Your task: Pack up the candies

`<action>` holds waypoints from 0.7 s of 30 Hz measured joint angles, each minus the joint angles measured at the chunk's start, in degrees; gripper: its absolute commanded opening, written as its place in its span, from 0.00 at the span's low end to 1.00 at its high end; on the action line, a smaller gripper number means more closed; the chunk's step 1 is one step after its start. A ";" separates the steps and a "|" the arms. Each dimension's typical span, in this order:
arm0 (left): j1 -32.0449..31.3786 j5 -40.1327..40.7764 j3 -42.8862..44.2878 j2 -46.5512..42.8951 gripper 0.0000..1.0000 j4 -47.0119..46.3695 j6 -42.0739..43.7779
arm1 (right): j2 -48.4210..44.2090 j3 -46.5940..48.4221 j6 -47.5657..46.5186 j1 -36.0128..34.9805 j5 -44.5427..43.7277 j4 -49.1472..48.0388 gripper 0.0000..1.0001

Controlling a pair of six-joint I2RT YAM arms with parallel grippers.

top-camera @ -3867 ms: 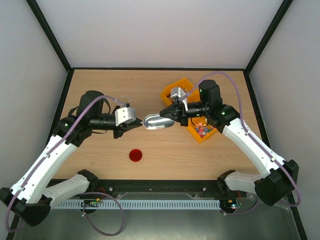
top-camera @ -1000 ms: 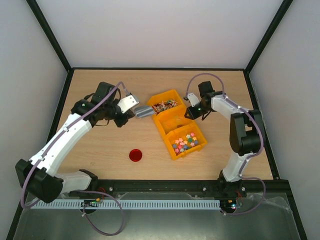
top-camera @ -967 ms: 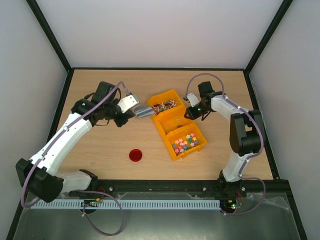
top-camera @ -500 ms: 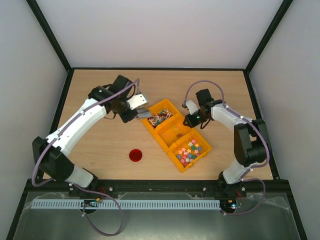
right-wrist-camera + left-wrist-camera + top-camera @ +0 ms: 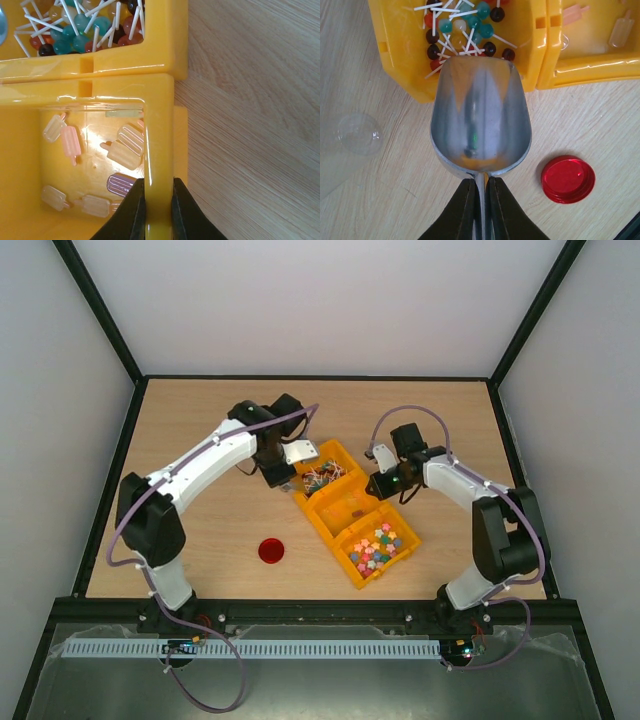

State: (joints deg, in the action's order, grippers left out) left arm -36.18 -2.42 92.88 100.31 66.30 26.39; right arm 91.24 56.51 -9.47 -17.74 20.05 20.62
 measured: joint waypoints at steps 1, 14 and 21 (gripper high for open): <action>-0.17 0.13 0.72 0.83 0.02 0.37 -0.20 | -0.26 -0.17 0.37 -0.04 -0.02 -0.04 0.01; -2.45 3.63 8.76 10.82 0.02 3.80 -2.73 | -1.62 -0.61 2.27 -1.42 -0.72 -0.61 0.01; -2.78 4.35 8.52 12.24 0.02 2.97 -2.86 | -1.97 -1.07 2.27 -1.95 -0.81 -0.96 0.01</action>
State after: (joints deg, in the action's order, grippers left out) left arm -38.96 1.93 101.41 112.55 69.28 23.53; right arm 89.27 55.44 -7.20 -19.68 19.25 19.66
